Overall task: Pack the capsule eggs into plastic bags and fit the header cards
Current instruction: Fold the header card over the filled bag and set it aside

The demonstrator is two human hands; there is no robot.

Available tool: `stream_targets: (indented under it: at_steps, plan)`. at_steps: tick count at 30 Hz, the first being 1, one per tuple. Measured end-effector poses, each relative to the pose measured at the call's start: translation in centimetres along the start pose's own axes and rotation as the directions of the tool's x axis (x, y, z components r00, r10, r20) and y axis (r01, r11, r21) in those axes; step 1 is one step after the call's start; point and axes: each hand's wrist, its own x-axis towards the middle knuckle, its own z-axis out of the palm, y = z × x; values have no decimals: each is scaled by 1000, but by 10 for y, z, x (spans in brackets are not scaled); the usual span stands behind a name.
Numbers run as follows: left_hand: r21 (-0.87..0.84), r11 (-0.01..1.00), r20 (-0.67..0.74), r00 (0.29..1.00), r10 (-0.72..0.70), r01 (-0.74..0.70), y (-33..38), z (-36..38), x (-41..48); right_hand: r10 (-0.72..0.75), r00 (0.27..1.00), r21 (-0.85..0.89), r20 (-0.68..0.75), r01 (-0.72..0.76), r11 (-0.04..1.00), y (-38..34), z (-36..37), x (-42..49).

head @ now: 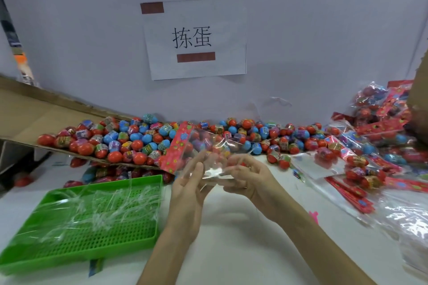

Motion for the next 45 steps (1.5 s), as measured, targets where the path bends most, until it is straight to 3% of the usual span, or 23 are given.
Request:
stream_targets:
  at_steps: [7, 14, 20, 29, 34, 37, 39, 42, 45]
  plan:
    - [104, 990, -193, 975, 110, -91, 0, 2, -1, 15, 1000, -77, -2, -16, 997, -1, 4, -1]
    - [151, 986, -263, 959, 108, -69, -3, -4, 2, 24, 1000, -120, -13, -25, 992, -3, 10, -4]
    - [91, 994, -230, 969, 88, -68, -2, 1, -1, 21, 978, -167, -209, -57, 984, 1, 5, -1]
    - [68, 995, -183, 980, 85, -73, 0, -1, -1, 97, 993, -95, -60, -102, 990, 0, 10, 0]
    - [19, 999, -159, 986, 54, -51, 1, 1, -2, 114, 988, -62, -108, -121, 991, 3, 9, -1]
    - [-120, 991, -232, 972, 37, -66, 4, 0, 0, 101, 990, -87, -99, -109, 990, 4, 5, 1]
    - [-151, 986, -292, 956, 28, -75, 6, -2, 2, 39, 983, -103, -181, -58, 993, 3, 2, 2]
    - [-168, 982, -350, 936, 25, -89, 10, -4, 3, -179, 904, -386, -387, 17, 922, 6, -5, 6]
    - [-189, 978, -380, 925, 10, -89, 11, -7, 4, -394, 829, -723, -398, -19, 691, 15, -17, 9]
